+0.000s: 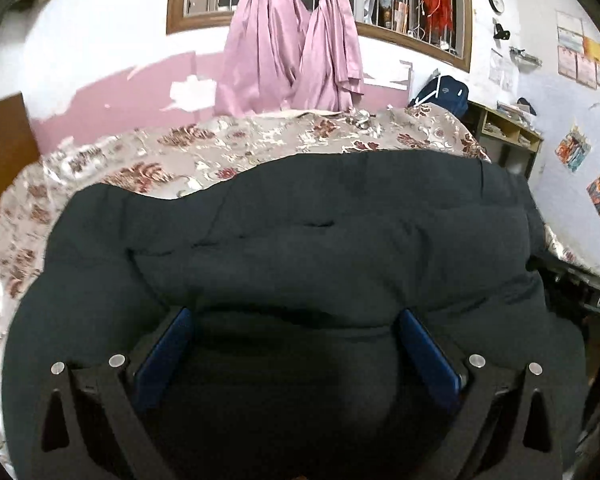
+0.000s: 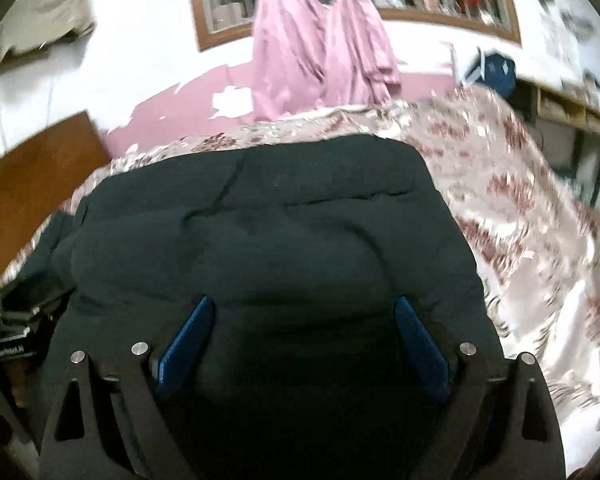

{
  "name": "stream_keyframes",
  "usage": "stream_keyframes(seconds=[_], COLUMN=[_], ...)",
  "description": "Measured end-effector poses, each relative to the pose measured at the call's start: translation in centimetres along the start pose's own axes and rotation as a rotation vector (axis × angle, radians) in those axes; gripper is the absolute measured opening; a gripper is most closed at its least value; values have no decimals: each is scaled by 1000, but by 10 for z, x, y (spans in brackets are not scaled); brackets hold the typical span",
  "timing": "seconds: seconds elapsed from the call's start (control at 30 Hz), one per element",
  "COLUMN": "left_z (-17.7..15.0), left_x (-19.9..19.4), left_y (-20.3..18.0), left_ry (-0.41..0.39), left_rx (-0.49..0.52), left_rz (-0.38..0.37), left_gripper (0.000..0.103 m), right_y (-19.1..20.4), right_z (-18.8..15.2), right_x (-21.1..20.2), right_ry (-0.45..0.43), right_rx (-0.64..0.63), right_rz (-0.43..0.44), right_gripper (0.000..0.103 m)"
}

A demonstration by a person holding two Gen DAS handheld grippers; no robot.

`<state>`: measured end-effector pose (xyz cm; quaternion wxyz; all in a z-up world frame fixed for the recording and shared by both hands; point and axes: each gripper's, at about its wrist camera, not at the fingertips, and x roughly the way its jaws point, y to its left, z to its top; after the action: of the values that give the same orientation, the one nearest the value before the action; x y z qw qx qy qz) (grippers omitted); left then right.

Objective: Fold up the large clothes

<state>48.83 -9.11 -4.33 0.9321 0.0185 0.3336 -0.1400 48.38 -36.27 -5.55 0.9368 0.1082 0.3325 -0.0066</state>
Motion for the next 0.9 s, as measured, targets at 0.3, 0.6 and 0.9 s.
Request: stream_keyframes(seconds=[0.3,0.6,0.9], left_z=[-2,-3,-15], left_x=[14,11,-23], left_y=[-10,-13,-4], left_ry=[22,32,47], left_rx=[25,27,51], left_rz=[14,23,81], left_gripper=[103,103,103], right_y=[-11,-13,-21], right_z=[-19,-22,-41], right_x=[25,23,-13], right_ry=[32,26,-62], right_rx=[52,52,37], right_rz=[44,48,41], right_gripper=[101,102,101])
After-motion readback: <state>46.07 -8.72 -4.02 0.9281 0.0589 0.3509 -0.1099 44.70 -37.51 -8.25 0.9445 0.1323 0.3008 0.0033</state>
